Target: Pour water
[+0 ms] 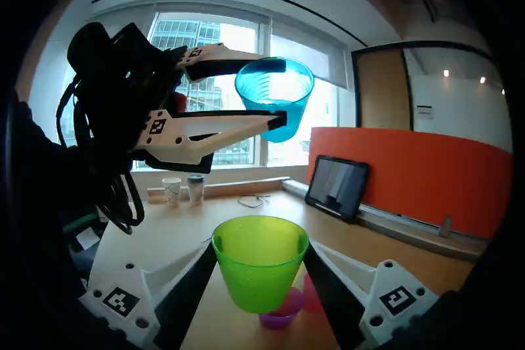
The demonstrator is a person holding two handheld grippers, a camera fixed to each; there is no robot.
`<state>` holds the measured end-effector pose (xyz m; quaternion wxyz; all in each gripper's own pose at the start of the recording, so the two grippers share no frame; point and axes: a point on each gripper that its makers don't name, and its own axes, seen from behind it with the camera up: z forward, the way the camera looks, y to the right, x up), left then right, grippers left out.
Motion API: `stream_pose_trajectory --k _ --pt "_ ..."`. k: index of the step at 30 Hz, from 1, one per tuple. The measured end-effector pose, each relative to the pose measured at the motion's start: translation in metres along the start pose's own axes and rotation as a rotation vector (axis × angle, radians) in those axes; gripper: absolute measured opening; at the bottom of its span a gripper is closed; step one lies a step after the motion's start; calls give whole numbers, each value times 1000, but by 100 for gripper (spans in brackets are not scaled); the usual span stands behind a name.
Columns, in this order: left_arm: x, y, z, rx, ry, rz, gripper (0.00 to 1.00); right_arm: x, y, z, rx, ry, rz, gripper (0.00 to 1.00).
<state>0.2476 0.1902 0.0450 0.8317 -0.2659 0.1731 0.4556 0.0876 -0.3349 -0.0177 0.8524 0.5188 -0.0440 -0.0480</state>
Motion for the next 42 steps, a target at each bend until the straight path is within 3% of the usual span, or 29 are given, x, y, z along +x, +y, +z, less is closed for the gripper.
stream_pose_trajectory --k 42 --pt "17 -2 6 13 14 187 87 4 5 -8 -10 17 -2 91"
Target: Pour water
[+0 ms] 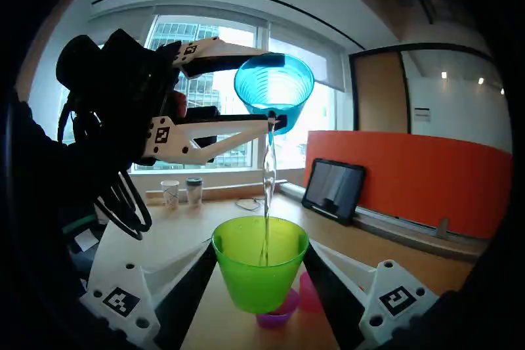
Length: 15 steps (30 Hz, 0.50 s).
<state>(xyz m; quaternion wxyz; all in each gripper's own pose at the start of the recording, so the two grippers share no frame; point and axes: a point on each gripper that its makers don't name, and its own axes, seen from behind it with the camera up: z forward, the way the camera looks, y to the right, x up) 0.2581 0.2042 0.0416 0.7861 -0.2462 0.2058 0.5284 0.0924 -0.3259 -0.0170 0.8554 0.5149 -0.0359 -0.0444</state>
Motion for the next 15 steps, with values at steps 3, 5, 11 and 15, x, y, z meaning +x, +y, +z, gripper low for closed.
stream_pose_trajectory --k 3,5,11,15 --pt "1 -2 0 3 0 16 87 0 0 0 0 1 0 91" --pt "2 -2 -1 3 0 27 87 1 0 0 -1 2 0 91" --pt "5 -4 -1 5 3 55 88 2 0 -1 -2 5 -3 91" --pt "7 -4 -1 3 5 71 88 2 0 -1 -3 5 -3 91"
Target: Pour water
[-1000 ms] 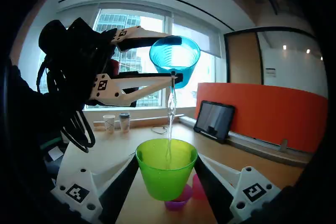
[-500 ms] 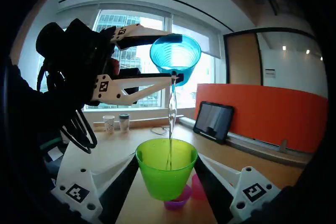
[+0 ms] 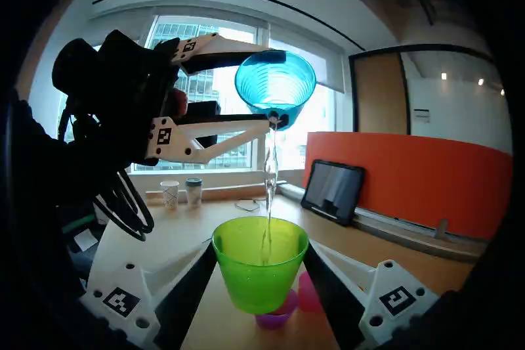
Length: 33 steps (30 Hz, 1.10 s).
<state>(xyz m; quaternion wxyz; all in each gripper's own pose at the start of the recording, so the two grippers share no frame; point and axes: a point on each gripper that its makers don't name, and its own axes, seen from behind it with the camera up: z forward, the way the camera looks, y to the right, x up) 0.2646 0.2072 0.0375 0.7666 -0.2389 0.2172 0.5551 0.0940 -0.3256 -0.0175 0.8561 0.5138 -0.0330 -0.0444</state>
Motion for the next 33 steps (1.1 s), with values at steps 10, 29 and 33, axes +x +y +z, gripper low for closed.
stream_pose_trajectory --k 10,29,33 --pt "3 -1 1 -2 5 47 87 1 1 0 -3 3 -4 91" --pt "9 3 5 -5 21 138 87 3 4 -1 -11 9 -4 91" --pt "10 4 5 -4 24 153 87 3 5 -1 -13 11 -4 91"
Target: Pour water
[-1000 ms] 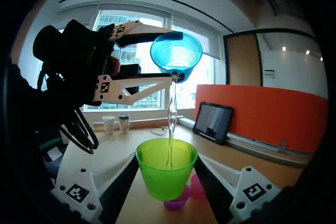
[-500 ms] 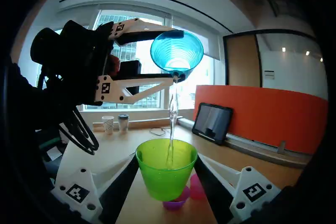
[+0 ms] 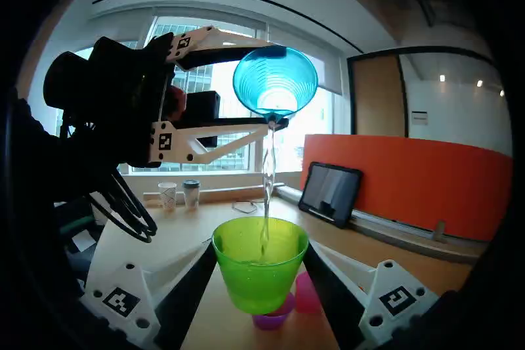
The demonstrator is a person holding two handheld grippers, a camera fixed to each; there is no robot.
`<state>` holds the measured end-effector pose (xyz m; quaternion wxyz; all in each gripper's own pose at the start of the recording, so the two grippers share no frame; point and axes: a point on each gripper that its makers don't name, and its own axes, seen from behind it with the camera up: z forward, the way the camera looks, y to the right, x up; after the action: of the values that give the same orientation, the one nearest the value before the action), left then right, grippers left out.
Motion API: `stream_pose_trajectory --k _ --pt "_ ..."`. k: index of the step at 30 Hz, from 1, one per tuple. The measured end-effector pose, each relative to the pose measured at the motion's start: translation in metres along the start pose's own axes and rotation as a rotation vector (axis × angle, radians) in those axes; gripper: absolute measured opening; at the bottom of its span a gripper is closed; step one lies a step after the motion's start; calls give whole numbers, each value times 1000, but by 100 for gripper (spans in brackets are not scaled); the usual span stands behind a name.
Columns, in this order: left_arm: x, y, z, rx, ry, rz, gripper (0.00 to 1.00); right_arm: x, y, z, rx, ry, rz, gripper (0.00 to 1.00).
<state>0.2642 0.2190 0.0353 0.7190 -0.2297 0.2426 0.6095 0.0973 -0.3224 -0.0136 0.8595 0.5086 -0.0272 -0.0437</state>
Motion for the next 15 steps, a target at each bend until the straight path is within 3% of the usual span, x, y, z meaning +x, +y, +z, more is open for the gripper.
stream_pose_trajectory --k 15 --pt "7 -7 0 11 6 84 87 1 3 -3 -6 5 -2 91"
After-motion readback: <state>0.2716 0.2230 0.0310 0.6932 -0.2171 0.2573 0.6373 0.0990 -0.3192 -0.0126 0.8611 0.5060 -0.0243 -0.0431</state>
